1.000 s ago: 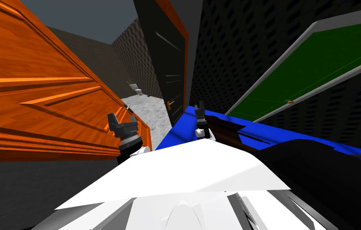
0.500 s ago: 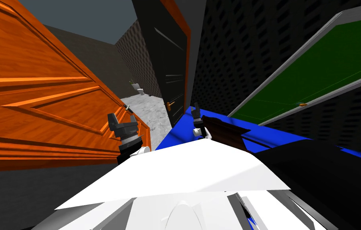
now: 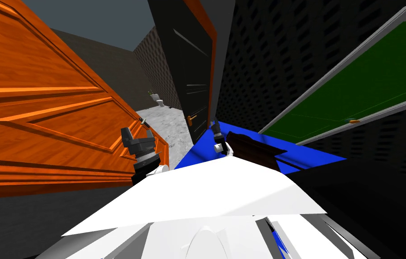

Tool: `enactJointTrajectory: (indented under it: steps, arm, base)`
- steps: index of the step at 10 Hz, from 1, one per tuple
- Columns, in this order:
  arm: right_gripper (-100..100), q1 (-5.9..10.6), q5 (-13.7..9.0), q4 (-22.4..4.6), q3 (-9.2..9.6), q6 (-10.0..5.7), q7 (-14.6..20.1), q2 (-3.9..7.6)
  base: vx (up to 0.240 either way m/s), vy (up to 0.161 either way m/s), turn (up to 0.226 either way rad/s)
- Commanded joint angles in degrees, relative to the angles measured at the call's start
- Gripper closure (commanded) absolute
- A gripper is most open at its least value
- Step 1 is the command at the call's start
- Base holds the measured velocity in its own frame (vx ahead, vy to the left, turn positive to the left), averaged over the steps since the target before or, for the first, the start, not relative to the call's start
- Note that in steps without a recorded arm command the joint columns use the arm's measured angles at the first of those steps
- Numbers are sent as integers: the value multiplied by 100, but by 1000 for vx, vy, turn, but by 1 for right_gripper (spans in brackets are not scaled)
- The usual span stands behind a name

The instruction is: Push the door open

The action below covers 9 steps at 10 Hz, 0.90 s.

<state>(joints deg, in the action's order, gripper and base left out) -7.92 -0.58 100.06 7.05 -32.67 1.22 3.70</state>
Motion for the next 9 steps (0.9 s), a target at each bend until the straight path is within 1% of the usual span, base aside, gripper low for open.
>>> enactJointTrajectory:
  steps: [1, 5, 6, 9]
  arm:
    - [-100, 163, -14, -286, 73, 27, 81, 49]
    - [-100, 625, -7, -1036, 299, 109, 208, 56]
    - [-100, 625, -7, -1063, 299, 109, 208, 56]
    - [-100, 977, -3, -1645, 471, 172, 305, 49]
  base:
    - [94, -77, 83]
    - [91, -96, 78]
    - [52, -59, 28]
    - [64, -58, 71]
